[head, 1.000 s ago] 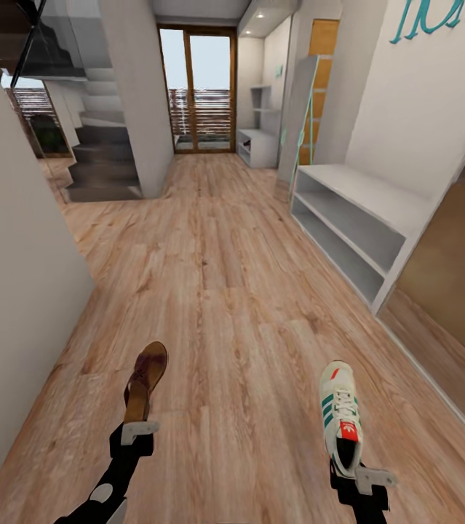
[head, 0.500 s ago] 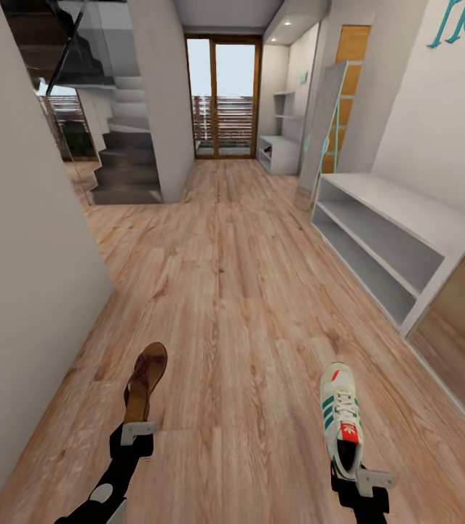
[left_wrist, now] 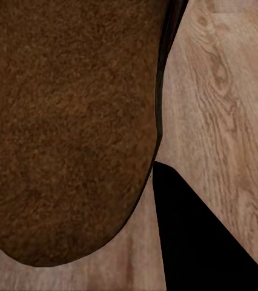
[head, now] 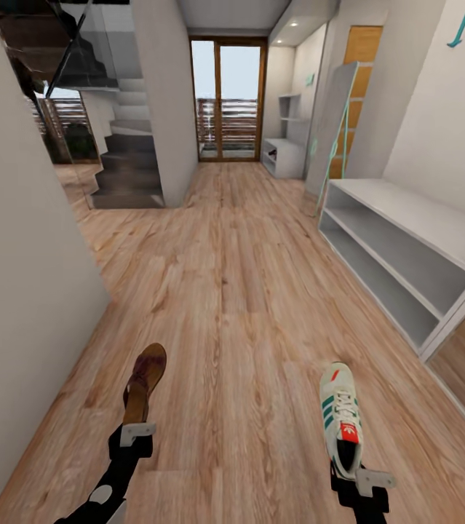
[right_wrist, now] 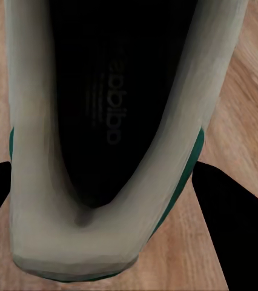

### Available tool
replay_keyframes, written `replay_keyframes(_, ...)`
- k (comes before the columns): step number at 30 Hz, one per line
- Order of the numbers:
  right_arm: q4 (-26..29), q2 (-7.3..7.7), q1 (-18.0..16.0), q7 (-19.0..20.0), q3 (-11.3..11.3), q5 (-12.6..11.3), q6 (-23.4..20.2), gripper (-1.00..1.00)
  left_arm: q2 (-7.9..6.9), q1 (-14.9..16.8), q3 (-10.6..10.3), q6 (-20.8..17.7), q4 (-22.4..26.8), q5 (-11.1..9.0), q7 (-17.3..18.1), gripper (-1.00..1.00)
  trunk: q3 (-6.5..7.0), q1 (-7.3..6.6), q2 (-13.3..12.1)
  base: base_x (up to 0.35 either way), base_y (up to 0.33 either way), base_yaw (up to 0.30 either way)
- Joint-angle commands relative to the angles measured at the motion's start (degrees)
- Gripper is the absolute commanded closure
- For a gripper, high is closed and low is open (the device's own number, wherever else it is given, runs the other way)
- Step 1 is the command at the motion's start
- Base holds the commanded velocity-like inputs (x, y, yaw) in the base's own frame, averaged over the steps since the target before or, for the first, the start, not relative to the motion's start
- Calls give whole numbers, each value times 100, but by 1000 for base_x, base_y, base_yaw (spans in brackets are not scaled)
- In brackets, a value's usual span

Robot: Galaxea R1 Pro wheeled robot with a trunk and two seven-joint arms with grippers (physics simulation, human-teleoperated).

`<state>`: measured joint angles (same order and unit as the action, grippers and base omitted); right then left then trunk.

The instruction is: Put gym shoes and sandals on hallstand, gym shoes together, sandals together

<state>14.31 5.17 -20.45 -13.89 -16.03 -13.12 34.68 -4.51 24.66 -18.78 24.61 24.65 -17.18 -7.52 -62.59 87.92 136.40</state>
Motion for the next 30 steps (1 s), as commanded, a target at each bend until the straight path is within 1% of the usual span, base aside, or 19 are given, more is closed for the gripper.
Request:
replay_keyframes(1,3,3,-2,-30,-50,-45,14,100,-6,4,-47,15,1,-4,-47,100,-5,2,2,339,0,0)
replay_keyframes(5,2,9,-3,-34,-42,-50,19,100,-9,-1,-38,31,53,-5,-51,100,-4,2,2,339,0,0)
replay_keyframes(12,12,-14,-3,-45,-45,-56,27,100,11,-4,-43,35,6,-1,-48,100,-2,2,2,340,0,0)
replay_keyframes(25,8,-4,-2,-53,-37,-59,28,100,63,-6,-32,35,23,-5,-39,100,98,2,2,339,0,0)
replay_keyframes(30,23,-19,-3,-62,-14,-67,22,100,63,-5,-30,35,35,-5,-47,100,110,2,2,339,0,0)
